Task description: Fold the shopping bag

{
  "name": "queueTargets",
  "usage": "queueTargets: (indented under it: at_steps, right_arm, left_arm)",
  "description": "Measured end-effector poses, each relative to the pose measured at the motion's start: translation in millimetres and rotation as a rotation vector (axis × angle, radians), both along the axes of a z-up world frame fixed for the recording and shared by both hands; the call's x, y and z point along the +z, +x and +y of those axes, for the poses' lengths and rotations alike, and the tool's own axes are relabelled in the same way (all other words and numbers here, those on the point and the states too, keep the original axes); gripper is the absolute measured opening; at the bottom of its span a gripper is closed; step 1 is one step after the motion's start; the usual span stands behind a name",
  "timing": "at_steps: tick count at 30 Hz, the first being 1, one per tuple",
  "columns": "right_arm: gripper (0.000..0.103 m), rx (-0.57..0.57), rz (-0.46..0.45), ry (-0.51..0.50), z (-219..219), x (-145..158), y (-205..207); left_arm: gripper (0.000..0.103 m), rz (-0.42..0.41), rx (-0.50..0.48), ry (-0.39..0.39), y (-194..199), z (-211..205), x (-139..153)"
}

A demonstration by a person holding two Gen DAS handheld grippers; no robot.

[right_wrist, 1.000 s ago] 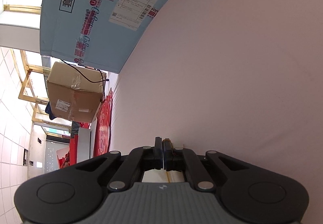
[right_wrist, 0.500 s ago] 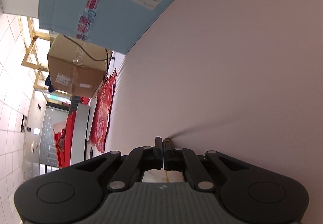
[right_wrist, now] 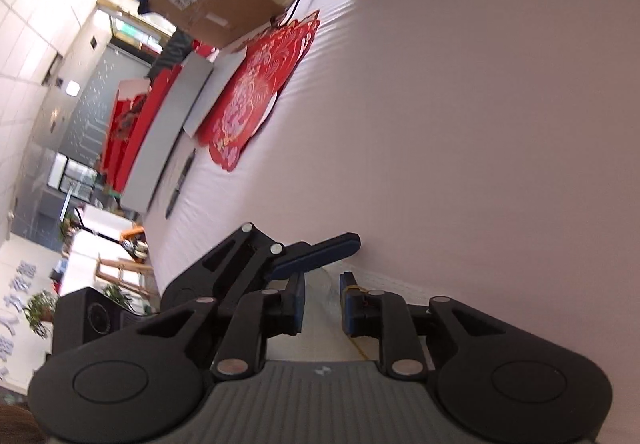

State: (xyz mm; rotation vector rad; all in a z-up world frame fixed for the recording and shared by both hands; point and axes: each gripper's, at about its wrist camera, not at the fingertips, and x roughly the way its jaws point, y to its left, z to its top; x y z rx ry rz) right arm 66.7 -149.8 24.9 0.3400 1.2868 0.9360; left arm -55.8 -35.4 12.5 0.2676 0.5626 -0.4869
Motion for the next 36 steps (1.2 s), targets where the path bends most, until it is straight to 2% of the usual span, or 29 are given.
queueTargets:
  at_steps: [1,2,5,8,11,13,17,19,21,23,25,27,29,32,36]
  right_arm:
    - [0.020,0.012,-0.014,-0.023,2,1,-1]
    - [0.013,0.009,-0.015,-0.030,1,0,-1]
    - [0.008,-0.040,0.025,0.003,-11,-8,0]
    - [0.007,-0.091,0.068,0.034,-25,-15,1]
    - [0.013,-0.077,0.058,0.014,-20,-13,4]
    - [0.016,-0.043,0.022,-0.030,-3,-8,7]
    - [0.034,0.056,-0.061,-0.116,35,5,5]
    - [0.036,0.072,-0.078,-0.147,48,8,4]
    - [0.034,0.035,-0.056,-0.128,41,5,3]
    - [0.022,-0.042,0.004,-0.089,25,-2,3]
    - [0.015,-0.126,0.067,-0.050,8,-10,2]
    - [0.015,-0.203,0.118,-0.008,-4,-17,-3]
    - [0.015,-0.257,0.133,0.016,-10,-21,-12]
    - [0.015,-0.313,0.137,0.041,-17,-23,-24]
    - [0.017,-0.316,0.127,0.053,-21,-24,-27]
  left_arm:
    - [0.094,-0.024,0.017,0.020,-3,1,1]
    - [0.094,-0.061,0.061,0.051,-9,4,4]
    - [0.093,-0.080,0.161,0.075,-9,19,5]
    - [0.093,-0.076,0.171,0.102,-10,21,4]
    - [0.092,-0.102,0.150,0.149,-10,14,4]
    - [0.092,-0.090,0.149,0.134,-7,16,4]
    - [0.092,-0.078,0.148,0.114,-2,16,5]
    - [0.092,-0.100,0.165,0.117,-4,16,7]
    - [0.092,-0.166,0.193,0.149,-14,11,11]
    - [0.092,-0.214,0.186,0.141,-25,7,18]
    - [0.092,-0.245,0.155,0.131,-33,1,23]
    - [0.092,-0.259,0.075,0.106,-42,-13,25]
    - [0.092,-0.248,0.050,0.109,-42,-25,22]
    - [0.092,-0.194,0.089,0.159,-34,-31,12]
    - [0.092,-0.121,0.128,0.163,-37,-23,8]
